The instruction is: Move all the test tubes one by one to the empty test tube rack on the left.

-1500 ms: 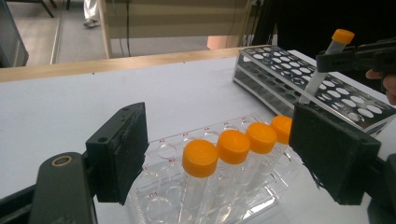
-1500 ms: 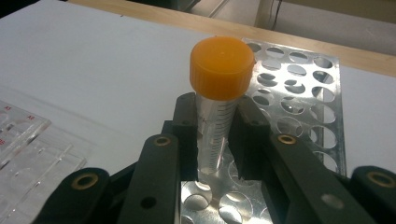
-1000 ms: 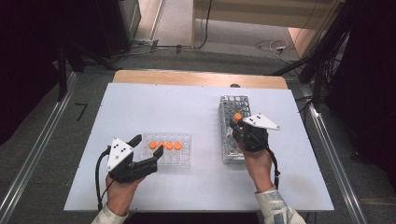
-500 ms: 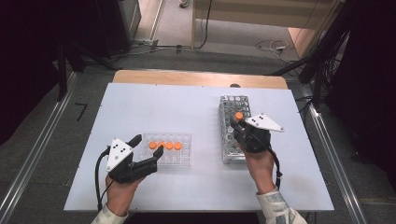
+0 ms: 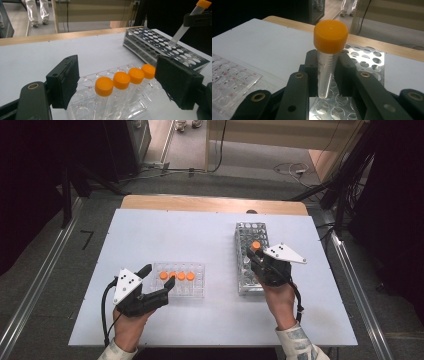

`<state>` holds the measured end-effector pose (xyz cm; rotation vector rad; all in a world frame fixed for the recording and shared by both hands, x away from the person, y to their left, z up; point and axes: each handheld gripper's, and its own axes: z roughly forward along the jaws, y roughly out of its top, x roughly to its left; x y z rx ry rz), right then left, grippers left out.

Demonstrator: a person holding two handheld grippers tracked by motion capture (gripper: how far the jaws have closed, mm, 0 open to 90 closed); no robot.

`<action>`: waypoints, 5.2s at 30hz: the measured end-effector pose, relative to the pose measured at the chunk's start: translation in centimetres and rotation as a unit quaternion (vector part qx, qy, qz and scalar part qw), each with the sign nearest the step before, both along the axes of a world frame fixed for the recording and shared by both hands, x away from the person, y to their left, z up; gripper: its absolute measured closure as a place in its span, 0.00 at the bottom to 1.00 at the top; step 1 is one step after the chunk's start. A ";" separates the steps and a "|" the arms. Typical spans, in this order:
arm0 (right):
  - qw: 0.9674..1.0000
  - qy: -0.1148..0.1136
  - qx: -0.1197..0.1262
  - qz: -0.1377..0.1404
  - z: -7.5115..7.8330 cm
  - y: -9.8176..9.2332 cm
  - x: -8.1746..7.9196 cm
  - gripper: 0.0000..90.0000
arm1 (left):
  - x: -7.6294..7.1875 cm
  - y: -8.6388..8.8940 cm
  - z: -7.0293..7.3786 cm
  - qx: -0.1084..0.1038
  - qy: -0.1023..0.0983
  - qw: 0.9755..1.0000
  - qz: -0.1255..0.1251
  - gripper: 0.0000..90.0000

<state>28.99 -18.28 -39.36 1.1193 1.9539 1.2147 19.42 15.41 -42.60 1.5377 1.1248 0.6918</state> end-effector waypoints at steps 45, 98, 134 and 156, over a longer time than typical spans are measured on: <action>0.997 0.016 -0.020 0.077 -0.3 1.0 -4.6 0.80 | -1.0 -0.7 1.0 0.000 -0.010 1.000 -0.024 0.22; 0.969 0.067 -0.052 0.233 -4.5 8.9 -9.0 0.80 | -2.5 -5.9 0.2 0.014 0.024 0.982 -0.185 0.52; 0.968 0.067 -0.044 0.239 -4.5 9.2 -9.2 0.79 | -2.2 -5.8 -0.3 0.016 0.036 0.982 -0.185 0.78; 0.971 0.084 -0.024 0.224 -4.5 6.1 -7.6 0.23 | -2.1 -2.2 1.9 -0.027 0.030 0.986 -0.162 0.78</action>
